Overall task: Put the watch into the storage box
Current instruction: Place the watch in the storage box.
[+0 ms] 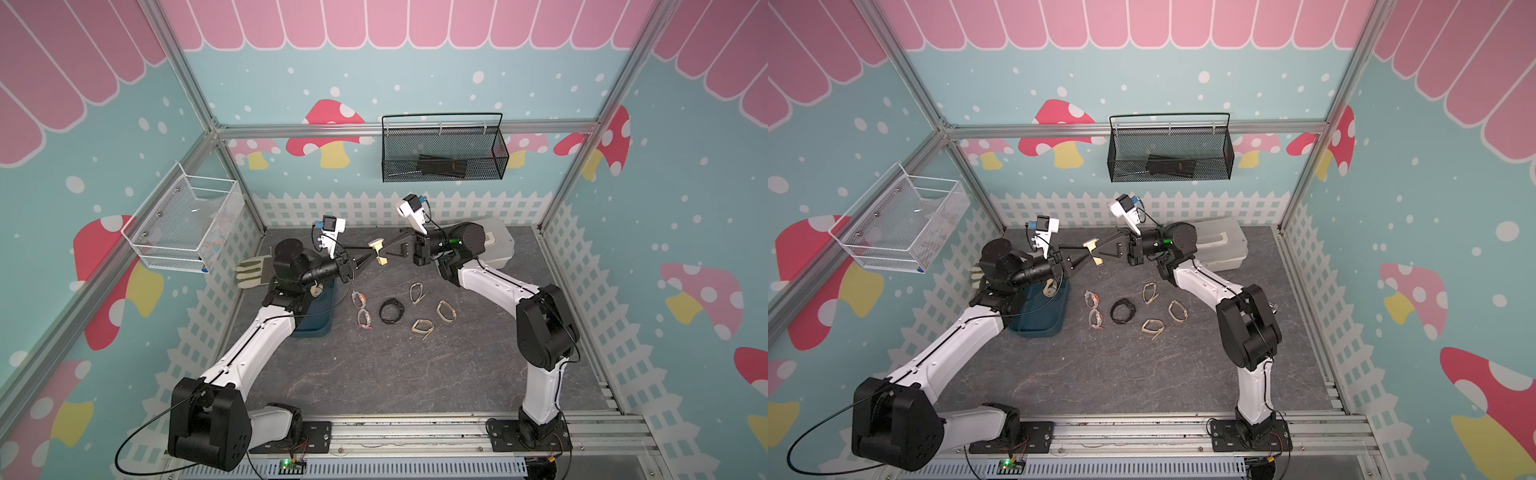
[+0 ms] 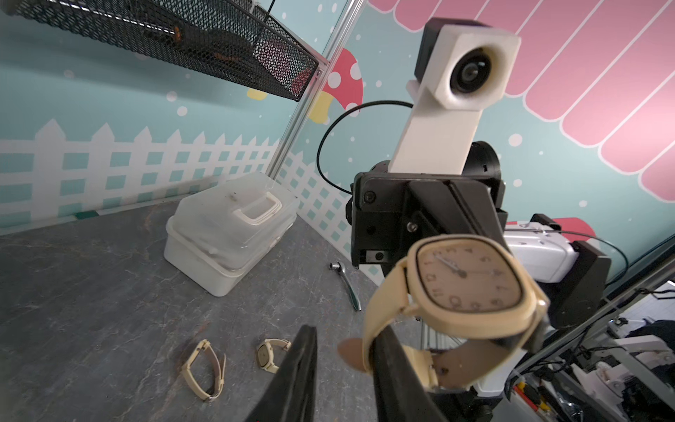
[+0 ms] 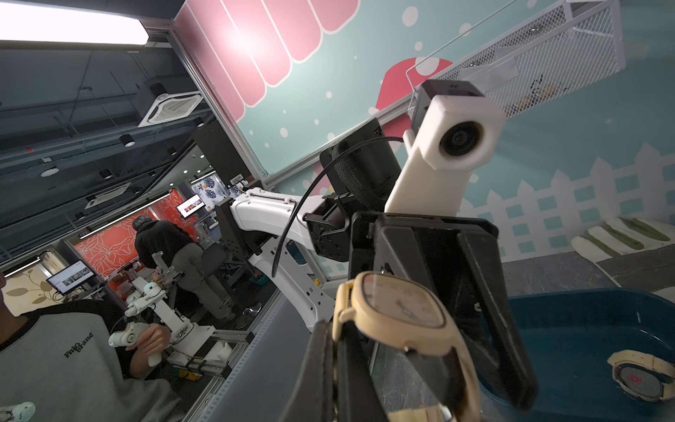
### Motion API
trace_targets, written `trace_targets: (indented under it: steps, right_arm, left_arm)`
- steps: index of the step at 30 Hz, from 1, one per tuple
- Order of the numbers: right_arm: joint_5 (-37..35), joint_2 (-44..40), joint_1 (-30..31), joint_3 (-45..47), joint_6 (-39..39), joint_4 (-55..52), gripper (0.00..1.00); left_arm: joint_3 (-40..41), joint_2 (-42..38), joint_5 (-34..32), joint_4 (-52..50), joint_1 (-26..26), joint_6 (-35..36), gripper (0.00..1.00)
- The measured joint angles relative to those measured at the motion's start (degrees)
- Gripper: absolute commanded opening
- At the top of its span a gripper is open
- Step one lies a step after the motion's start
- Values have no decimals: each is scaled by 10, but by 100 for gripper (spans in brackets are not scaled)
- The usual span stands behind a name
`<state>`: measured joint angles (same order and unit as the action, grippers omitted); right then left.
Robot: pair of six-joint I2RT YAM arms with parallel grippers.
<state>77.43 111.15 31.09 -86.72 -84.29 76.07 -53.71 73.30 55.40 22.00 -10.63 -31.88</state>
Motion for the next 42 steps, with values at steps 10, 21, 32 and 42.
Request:
trace_targets:
  steps: [10,21,32,42]
  right_arm:
    - [-3,23,6,-6,-14,5,0]
    - [-5,25,9,-15,-22,8,0]
    - [-20,41,4,-9,-24,15,77]
    - [-55,7,-61,90,76,-87,89]
  left_arm:
    - [0,0,-1,2,0,-3,26]
    - [0,0,1,0,-1,6,0]
    - [0,-22,-75,-89,9,51,0]
    - [-64,-39,-248,-289,44,107,0]
